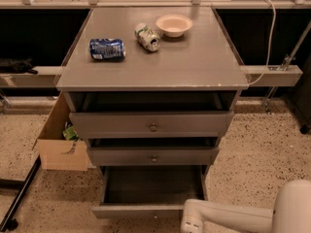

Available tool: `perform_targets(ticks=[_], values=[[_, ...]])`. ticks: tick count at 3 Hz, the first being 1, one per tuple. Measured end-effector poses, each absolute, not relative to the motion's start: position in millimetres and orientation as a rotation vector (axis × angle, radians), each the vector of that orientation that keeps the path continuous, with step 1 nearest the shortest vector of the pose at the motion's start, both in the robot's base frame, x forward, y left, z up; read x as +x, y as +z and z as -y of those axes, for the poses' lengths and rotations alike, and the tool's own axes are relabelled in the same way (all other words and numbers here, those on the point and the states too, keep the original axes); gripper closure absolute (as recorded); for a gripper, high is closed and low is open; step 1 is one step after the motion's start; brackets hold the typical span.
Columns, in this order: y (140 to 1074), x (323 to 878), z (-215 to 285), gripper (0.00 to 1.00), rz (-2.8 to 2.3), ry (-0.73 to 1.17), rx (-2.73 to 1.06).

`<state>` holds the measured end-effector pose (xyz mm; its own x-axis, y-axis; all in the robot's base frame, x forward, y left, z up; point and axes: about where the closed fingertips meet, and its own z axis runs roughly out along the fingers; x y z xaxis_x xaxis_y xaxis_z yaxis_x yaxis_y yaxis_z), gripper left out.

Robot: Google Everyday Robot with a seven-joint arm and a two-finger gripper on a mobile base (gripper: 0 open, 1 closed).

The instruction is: Close bottom drawer

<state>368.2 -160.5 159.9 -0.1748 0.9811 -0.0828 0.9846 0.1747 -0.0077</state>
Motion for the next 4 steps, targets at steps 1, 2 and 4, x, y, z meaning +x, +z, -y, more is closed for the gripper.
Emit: perform_targets(ticks=[1, 2, 4], values=[[159.7, 367.6, 160.4, 1.0, -2.362, -0.093, 1.978], [159.4, 364.7, 157.1, 1.0, -2.364, -0.119, 1.97], [158.9, 400.8, 121.6, 1.0, -2.338, -0.215, 1.912]])
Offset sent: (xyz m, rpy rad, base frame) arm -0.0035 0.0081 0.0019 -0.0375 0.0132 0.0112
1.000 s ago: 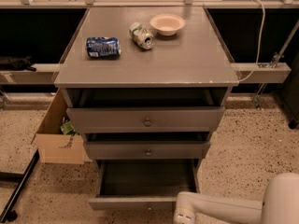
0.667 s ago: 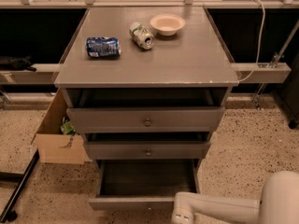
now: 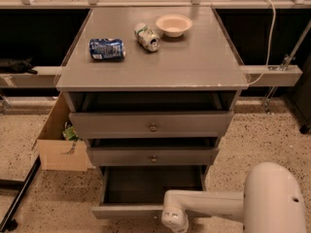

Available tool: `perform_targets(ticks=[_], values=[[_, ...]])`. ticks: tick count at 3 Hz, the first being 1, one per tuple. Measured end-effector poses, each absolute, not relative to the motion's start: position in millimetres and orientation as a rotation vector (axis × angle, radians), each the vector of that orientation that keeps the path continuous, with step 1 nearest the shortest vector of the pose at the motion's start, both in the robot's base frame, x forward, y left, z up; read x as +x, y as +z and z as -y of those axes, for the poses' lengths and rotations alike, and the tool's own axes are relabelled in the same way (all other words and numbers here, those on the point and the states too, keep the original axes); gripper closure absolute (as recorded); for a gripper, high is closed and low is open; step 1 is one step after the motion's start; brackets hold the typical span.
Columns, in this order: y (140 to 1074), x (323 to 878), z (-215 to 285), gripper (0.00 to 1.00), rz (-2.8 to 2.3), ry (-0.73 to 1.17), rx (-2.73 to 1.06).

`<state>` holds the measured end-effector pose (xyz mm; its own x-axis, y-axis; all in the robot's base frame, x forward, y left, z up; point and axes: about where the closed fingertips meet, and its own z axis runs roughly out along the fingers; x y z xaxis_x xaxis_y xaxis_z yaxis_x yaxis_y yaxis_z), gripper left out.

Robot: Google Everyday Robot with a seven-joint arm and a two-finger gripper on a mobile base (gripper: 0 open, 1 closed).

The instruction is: Close bottom drawer

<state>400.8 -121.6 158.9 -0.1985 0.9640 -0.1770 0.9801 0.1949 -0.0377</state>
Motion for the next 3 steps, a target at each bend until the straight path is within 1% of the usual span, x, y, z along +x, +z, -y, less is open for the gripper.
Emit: perform_targets(ticks=[1, 3], values=[[158.9, 404.7, 117.3, 0.97, -2.34, -0.224, 1.898], [155.6, 394.9, 125.0, 0.51, -2.339, -0.224, 1.911]])
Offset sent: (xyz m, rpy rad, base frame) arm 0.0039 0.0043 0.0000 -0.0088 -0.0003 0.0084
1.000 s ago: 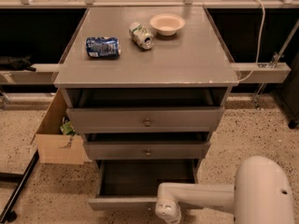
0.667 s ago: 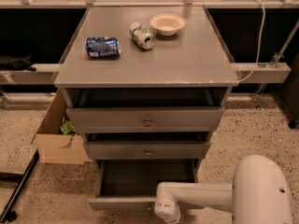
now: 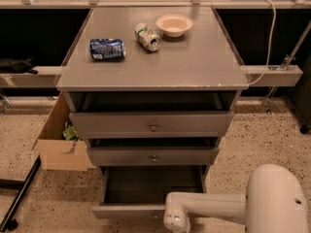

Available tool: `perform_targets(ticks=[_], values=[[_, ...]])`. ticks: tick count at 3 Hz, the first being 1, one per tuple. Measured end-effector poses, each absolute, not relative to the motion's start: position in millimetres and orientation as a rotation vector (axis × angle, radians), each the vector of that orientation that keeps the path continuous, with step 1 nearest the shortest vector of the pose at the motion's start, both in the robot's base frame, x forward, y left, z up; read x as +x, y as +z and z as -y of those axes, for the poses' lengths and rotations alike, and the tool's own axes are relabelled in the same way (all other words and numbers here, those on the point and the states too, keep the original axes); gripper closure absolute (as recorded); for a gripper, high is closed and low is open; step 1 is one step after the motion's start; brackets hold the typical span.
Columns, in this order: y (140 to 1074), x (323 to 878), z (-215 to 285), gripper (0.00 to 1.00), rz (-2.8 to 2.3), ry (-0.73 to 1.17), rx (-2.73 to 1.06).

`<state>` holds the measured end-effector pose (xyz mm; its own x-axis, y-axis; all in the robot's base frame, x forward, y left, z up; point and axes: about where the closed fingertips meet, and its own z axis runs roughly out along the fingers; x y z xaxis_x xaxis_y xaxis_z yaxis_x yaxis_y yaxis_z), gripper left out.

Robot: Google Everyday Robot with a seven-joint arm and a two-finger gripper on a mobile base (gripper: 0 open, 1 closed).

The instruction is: Close bottom drawer

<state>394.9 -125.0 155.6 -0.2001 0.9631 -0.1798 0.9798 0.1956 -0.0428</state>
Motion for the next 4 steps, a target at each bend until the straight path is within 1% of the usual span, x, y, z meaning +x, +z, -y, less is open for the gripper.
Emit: perform_targets(ticks=[2, 3, 4], values=[[169.0, 420.6, 123.3, 0.04, -2.245, -0.224, 1.947], [172.6, 427.4, 122.6, 0.0, -2.218, -0.222, 1.961], [172.6, 425.8, 122.7, 0.0, -2.218, -0.222, 1.961]])
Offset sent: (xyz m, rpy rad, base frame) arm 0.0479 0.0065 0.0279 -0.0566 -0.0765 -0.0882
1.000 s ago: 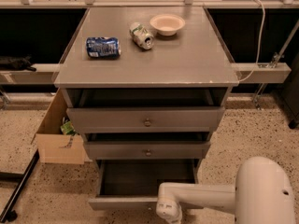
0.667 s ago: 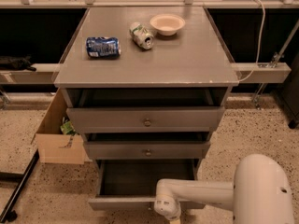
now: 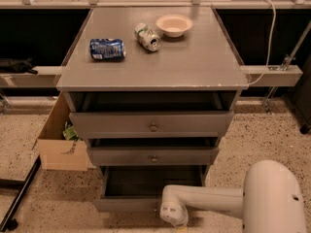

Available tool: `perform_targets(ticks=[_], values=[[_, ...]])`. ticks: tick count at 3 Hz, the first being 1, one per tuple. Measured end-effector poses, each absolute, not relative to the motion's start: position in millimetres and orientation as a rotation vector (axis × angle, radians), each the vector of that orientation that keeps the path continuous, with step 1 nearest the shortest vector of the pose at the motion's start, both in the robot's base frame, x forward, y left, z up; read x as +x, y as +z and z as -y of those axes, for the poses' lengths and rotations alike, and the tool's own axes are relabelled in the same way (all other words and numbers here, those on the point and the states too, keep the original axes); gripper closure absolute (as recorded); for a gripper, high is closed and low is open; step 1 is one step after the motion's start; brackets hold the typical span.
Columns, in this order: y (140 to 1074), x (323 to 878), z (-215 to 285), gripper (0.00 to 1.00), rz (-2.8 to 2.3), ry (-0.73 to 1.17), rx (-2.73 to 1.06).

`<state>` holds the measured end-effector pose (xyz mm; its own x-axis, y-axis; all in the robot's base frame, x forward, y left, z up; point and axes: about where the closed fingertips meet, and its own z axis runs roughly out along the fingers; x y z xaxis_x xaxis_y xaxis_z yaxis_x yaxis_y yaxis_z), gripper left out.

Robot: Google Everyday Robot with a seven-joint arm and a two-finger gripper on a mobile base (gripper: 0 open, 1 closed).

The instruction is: Close bottom drawer

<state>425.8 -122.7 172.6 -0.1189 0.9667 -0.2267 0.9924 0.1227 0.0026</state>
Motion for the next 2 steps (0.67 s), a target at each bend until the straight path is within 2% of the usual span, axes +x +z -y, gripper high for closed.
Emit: perform_targets(ticks=[1, 2], values=[[177.0, 412.4, 144.0, 0.0, -2.191, -0.149, 2.023], [177.0, 412.4, 144.0, 0.0, -2.191, -0.149, 2.023]])
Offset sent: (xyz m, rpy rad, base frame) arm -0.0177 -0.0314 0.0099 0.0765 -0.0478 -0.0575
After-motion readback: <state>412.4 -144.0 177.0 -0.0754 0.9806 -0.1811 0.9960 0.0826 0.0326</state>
